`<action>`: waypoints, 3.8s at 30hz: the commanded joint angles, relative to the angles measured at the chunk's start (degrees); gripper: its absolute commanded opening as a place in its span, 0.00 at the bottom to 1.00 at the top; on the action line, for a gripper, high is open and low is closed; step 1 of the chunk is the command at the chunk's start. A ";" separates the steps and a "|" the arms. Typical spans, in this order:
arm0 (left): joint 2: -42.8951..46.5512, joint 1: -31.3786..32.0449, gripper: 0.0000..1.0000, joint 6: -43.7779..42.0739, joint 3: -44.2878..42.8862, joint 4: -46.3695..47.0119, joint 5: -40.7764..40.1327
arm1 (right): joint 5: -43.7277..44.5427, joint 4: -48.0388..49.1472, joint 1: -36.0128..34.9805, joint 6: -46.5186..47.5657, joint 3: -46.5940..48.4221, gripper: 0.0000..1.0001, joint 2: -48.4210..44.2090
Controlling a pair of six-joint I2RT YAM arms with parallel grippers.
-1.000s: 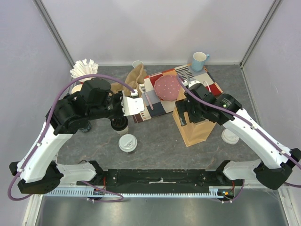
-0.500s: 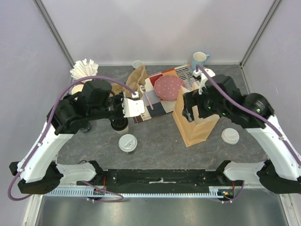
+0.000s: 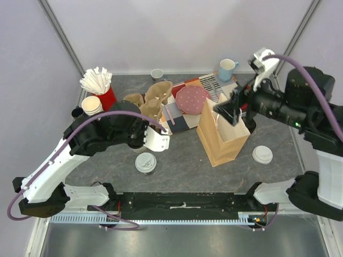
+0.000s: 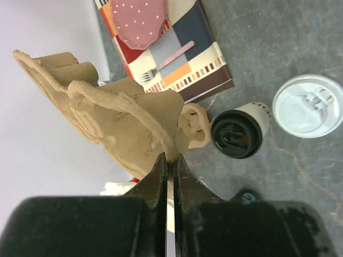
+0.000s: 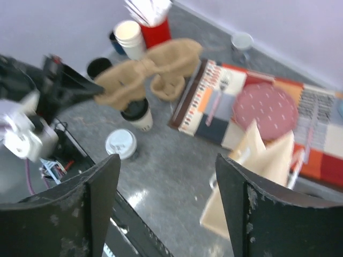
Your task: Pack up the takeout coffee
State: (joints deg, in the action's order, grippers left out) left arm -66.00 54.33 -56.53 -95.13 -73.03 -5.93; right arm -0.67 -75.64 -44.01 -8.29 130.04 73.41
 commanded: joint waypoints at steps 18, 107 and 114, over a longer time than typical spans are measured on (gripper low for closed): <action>19.33 11.77 0.02 -53.95 44.77 54.40 -36.78 | 6.20 23.51 -13.12 14.44 -4.79 0.72 22.31; -42.00 -12.49 0.80 -14.91 -33.97 10.30 52.07 | -68.67 52.43 63.26 55.75 -32.83 0.00 -4.76; -46.76 -10.82 0.82 -24.23 -33.90 9.14 46.11 | -72.03 51.91 63.26 55.93 -33.09 0.00 -6.51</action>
State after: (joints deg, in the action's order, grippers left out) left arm -110.04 42.13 -71.55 -127.87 -62.41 43.03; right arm -65.30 -26.30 18.98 44.86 97.47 69.38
